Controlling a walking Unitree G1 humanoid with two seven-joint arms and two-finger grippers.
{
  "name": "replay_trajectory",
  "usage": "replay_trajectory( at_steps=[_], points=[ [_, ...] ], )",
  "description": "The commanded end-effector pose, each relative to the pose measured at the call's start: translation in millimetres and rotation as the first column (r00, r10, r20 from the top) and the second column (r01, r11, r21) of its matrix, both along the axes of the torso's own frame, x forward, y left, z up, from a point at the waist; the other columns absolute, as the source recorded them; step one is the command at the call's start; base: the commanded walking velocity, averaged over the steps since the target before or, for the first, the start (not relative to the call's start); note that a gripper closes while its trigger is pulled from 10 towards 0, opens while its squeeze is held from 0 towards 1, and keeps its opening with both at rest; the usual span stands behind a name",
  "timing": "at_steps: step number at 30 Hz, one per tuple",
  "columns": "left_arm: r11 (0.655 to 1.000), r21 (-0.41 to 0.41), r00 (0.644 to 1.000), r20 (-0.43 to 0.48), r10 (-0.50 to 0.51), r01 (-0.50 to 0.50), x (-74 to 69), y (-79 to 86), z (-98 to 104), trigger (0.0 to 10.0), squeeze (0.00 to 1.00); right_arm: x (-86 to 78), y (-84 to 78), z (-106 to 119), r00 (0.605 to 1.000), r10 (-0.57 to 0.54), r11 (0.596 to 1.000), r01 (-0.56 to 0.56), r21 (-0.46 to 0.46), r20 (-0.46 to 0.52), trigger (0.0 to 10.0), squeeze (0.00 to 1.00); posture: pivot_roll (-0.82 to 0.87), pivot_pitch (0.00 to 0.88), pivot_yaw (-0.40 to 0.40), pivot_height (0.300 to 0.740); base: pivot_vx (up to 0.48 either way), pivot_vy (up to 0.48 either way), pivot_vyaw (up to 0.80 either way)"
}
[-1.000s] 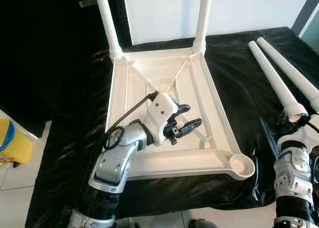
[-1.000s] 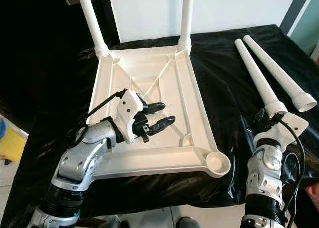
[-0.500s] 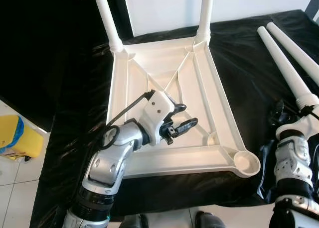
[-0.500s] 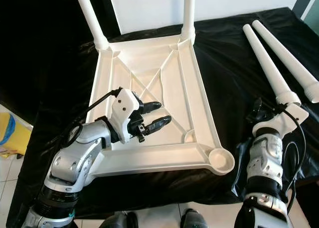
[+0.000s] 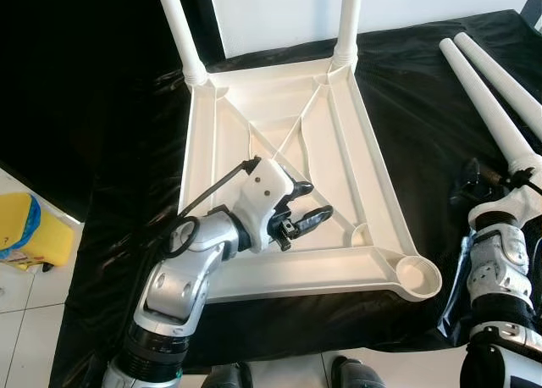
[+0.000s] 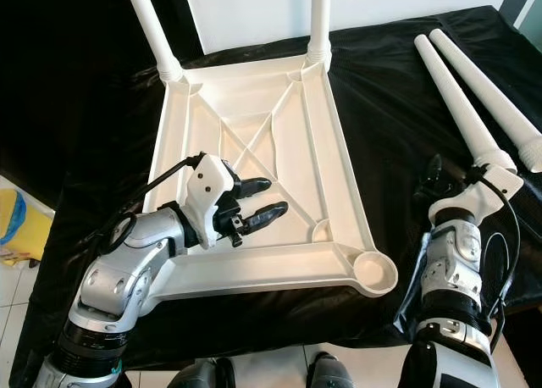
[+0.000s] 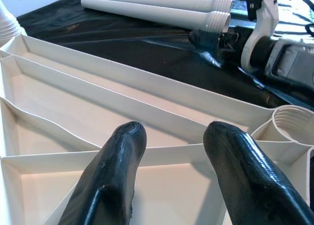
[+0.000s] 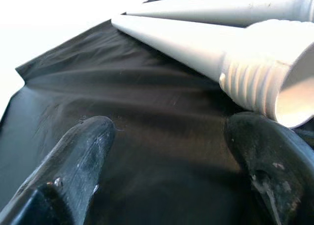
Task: Building children table
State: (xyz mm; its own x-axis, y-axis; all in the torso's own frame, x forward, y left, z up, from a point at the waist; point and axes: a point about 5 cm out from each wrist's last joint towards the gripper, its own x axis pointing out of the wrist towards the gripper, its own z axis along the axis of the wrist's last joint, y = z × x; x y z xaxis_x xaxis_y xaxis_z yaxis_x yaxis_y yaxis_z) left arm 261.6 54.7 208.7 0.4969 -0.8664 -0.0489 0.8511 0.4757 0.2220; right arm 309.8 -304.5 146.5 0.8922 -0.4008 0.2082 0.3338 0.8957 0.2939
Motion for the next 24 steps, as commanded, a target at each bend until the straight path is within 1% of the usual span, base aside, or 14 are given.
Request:
replay_trajectory(
  at_steps=[1,4,12,19,21,24],
  points=[
    [0.999,-0.002,0.999,-0.004,0.038,-0.038,-1.8,1.1,-1.2,10.0,0.00,-5.9,3.3,-8.5,1.000,-0.022,1.000,0.022,0.015,-0.006,10.0,0.00,0.09,0.205,0.107,0.740,0.000,0.000,0.00],
    [0.999,-0.004,0.999,-0.006,0.037,-0.037,-2.0,0.7,-1.0,10.0,0.00,-11.0,2.5,-9.9,0.999,-0.048,0.999,0.048,0.014,0.004,10.0,0.00,0.08,0.206,0.109,0.740,0.000,0.000,0.00],
    [1.000,-0.010,1.000,-0.006,0.028,-0.028,-1.0,-2.0,-0.8,10.0,0.00,-17.4,7.9,-4.2,0.998,-0.046,0.999,0.046,0.000,0.042,10.0,0.00,0.06,0.201,0.109,0.740,0.000,0.000,0.00],
    [1.000,-0.015,1.000,-0.010,0.019,-0.019,-1.2,-3.4,-0.6,10.0,0.00,-18.1,-6.6,10.4,0.991,-0.099,0.995,0.101,-0.012,0.091,10.0,0.00,0.06,0.202,0.114,0.740,0.000,0.000,0.00],
    [1.000,-0.015,1.000,-0.010,0.019,-0.019,-1.4,-3.3,-0.7,10.0,0.00,-18.2,-8.3,12.1,0.990,-0.108,0.994,0.110,-0.012,0.095,10.0,0.00,0.06,0.202,0.114,0.740,0.000,0.000,0.00],
    [1.000,-0.013,1.000,-0.011,0.018,-0.018,-1.7,-2.8,-0.8,10.0,0.00,-16.5,-15.5,17.5,0.985,-0.138,0.990,0.137,0.016,0.106,10.0,0.00,0.06,0.202,0.115,0.740,0.000,0.000,0.00]
  ],
)
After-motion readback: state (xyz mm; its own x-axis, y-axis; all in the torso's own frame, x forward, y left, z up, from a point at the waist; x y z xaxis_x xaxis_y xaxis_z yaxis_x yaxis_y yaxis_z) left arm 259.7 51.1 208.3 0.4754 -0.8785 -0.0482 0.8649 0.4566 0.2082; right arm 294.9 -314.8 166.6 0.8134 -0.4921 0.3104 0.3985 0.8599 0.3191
